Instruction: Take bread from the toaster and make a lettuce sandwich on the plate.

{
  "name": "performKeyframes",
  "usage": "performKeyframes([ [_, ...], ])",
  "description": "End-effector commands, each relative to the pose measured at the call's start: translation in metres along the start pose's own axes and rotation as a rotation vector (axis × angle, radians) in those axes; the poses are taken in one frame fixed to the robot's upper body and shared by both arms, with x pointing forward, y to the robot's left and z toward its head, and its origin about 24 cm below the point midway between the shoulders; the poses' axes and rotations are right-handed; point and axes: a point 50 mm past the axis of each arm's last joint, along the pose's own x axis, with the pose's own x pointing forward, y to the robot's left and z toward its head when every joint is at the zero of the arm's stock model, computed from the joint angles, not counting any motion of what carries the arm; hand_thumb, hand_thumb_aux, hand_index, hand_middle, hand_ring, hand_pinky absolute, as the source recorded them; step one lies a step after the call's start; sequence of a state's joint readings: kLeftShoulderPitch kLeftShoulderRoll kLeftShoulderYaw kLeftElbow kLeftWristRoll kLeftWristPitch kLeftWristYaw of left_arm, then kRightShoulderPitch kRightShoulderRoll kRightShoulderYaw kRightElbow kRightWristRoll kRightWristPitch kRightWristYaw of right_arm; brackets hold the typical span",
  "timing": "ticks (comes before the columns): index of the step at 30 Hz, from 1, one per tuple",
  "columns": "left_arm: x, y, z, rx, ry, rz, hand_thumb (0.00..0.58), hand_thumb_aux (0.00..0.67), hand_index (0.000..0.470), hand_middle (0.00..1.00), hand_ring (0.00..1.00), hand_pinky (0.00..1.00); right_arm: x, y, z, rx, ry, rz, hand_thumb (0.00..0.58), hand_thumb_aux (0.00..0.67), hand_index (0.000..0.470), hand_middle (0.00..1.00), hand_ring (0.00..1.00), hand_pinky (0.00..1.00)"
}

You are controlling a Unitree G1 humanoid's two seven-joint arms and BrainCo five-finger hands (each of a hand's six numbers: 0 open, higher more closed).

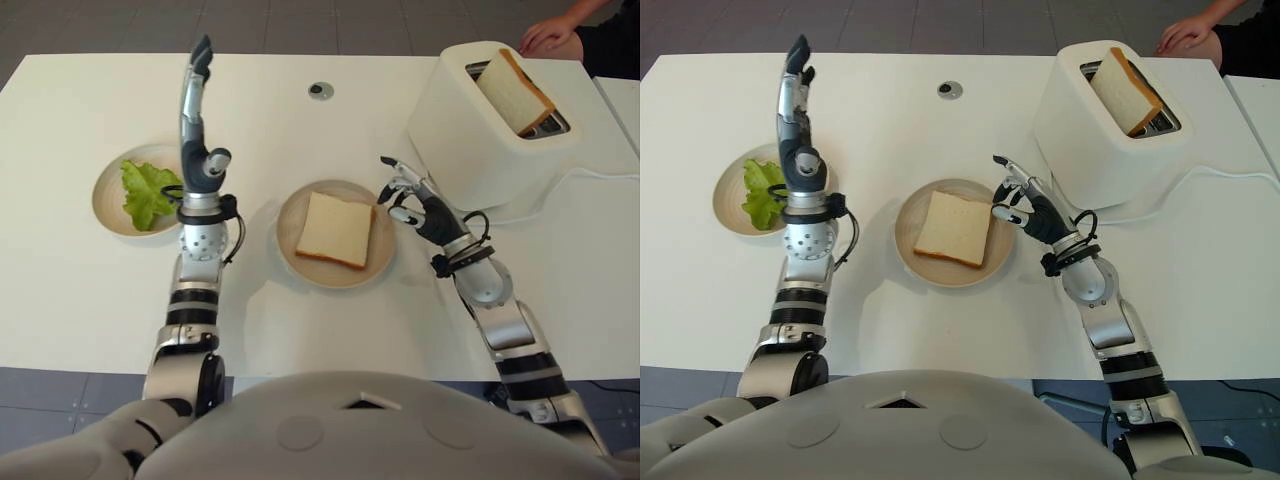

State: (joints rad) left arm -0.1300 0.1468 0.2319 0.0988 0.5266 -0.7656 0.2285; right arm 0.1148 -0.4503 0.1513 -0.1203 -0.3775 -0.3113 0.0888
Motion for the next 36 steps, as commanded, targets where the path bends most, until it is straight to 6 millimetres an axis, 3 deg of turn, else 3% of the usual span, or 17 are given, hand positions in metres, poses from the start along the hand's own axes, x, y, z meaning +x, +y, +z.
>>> performKeyframes([
  [1,-0.018,0.060,-0.021,0.533,0.172,-0.127,0.000,0.000,0.000,0.00,0.00,0.00,-0.001,0.002,-0.006,-0.109,0.017,0.036,0.000,0.000,0.000,0.00,0.00,0.00],
  [4,-0.056,0.090,-0.066,0.813,0.452,-0.363,0.000,0.000,0.000,0.00,0.00,0.00,0.002,-0.001,0.001,-0.103,-0.022,-0.004,0.000,0.000,0.000,0.00,0.00,0.00],
  [7,-0.065,0.104,-0.092,0.929,0.569,-0.465,0.000,0.000,0.000,0.00,0.00,0.00,0.003,0.005,0.007,-0.077,-0.059,0.006,0.000,0.000,0.000,0.00,0.00,0.00],
  [14,-0.060,0.091,-0.131,1.002,0.648,-0.703,0.000,0.000,0.000,0.00,0.00,0.00,0.003,0.016,0.016,-0.048,-0.097,0.029,0.000,0.000,0.000,0.00,0.00,0.00],
  [15,-0.060,0.086,-0.133,0.988,0.645,-0.730,0.036,0.021,0.015,0.00,0.00,0.00,0.003,0.016,0.016,-0.046,-0.099,0.028,0.000,0.000,0.000,0.00,0.00,0.00],
  [16,-0.061,0.082,-0.134,0.975,0.645,-0.752,0.112,0.068,0.048,0.00,0.00,0.00,0.004,0.015,0.016,-0.046,-0.100,0.025,0.000,0.000,0.000,0.00,0.00,0.00],
  [17,-0.063,0.079,-0.135,0.963,0.647,-0.775,0.140,0.087,0.061,0.00,0.00,0.00,0.004,0.015,0.017,-0.046,-0.101,0.024,0.000,0.000,0.000,0.00,0.00,0.00],
  [18,-0.066,0.075,-0.135,0.950,0.650,-0.802,0.316,0.218,0.153,0.00,0.00,0.00,0.003,0.015,0.017,-0.046,-0.102,0.023,0.000,0.000,0.000,0.00,0.00,0.00],
  [19,-0.069,0.072,-0.135,0.939,0.650,-0.827,0.449,0.352,0.247,0.00,0.00,0.00,0.003,0.014,0.017,-0.047,-0.102,0.022,0.000,0.000,0.000,0.00,0.00,0.00],
  [20,-0.070,0.069,-0.135,0.928,0.649,-0.844,0.476,0.386,0.271,0.00,0.00,0.00,0.003,0.014,0.017,-0.049,-0.102,0.021,0.000,0.000,0.000,0.00,0.00,0.00],
  [21,-0.071,0.067,-0.134,0.919,0.646,-0.853,0.539,0.491,0.345,0.00,0.00,0.00,0.002,0.013,0.016,-0.051,-0.101,0.019,0.000,0.000,0.000,0.00,0.00,0.00],
  [22,-0.072,0.066,-0.133,0.913,0.643,-0.859,0.580,0.652,0.457,0.00,0.00,0.00,0.002,0.012,0.016,-0.054,-0.098,0.015,0.000,0.000,0.000,0.00,0.00,0.00],
  [27,-0.070,0.064,-0.129,0.887,0.618,-0.854,0.580,0.670,0.470,0.00,0.00,0.00,0.002,0.009,0.015,-0.060,-0.094,0.001,0.000,0.000,0.000,0.00,0.00,0.00],
  [31,-0.049,0.061,-0.113,0.808,0.534,-0.704,0.580,0.670,0.470,0.00,0.00,0.00,0.005,0.006,0.014,-0.065,-0.093,-0.018,0.000,0.000,0.000,0.00,0.00,0.00],
  [34,-0.031,0.047,-0.086,0.595,0.429,-0.583,0.580,0.670,0.470,0.00,0.00,0.00,0.006,0.002,0.014,-0.062,-0.098,-0.050,0.000,0.000,0.000,0.00,0.00,0.00],
  [36,-0.019,0.032,-0.056,0.399,0.310,-0.536,0.580,0.670,0.470,0.00,0.00,0.00,0.008,-0.002,0.014,-0.063,-0.099,-0.076,0.000,0.000,0.000,0.00,0.00,0.00],
])
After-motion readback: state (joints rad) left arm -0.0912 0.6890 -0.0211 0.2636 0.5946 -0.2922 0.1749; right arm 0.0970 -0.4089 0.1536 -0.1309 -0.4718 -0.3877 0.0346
